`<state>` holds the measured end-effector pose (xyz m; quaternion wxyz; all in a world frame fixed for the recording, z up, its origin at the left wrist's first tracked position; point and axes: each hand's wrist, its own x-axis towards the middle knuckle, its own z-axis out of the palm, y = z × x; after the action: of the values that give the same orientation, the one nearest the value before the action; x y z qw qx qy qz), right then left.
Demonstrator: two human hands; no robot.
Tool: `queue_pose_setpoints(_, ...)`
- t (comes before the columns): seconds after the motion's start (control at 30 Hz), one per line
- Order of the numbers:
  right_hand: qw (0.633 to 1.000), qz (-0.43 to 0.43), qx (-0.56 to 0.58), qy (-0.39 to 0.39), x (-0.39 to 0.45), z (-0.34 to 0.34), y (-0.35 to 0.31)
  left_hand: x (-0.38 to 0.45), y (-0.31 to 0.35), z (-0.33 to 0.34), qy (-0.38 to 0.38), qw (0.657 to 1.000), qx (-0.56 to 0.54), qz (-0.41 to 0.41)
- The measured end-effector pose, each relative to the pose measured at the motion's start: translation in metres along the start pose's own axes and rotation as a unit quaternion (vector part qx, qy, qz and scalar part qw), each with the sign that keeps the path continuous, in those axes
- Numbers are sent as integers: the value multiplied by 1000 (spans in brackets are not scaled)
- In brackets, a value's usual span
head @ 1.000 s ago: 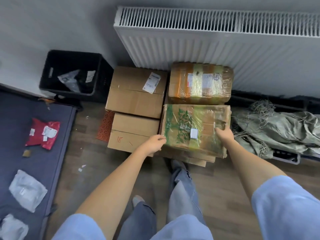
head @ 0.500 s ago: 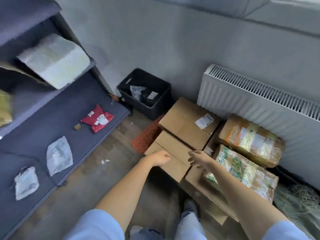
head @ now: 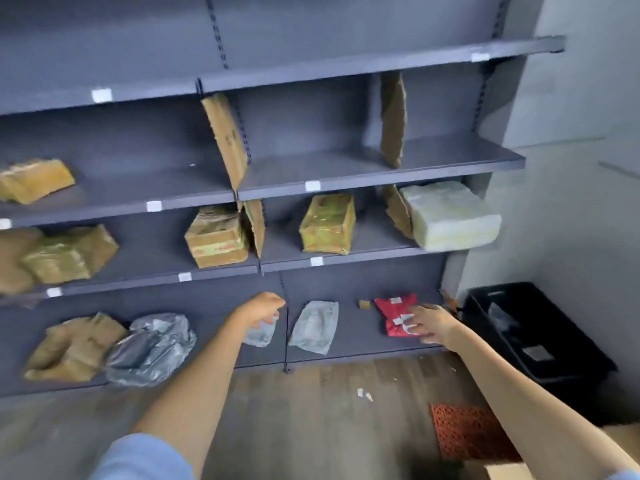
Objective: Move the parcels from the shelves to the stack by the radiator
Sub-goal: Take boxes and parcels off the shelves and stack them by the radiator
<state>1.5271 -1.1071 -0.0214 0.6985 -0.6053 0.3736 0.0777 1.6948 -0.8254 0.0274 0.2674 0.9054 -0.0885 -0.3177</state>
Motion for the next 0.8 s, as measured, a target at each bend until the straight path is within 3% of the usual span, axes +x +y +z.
queue_pose_setpoints(0.2, 992, -29, -120, -19, 53, 101, -38, 24, -63, -45, 12, 991, -126, -41)
queue_pose_setpoints(0.37, 991, -23, -134, 12, 99, 115, -61, 66, -76, -38, -14, 990, -131, -53)
queue_pose_setpoints(0.53, 993, -53, -97, 48, 169, 114, -96, 144, -50, -52, 8, 987, -154, -37)
queue_pose_setpoints(0.8, 989, -85, -118, 29, 288, 117, -149, 301, 33, -43, 51, 981, -186, -16)
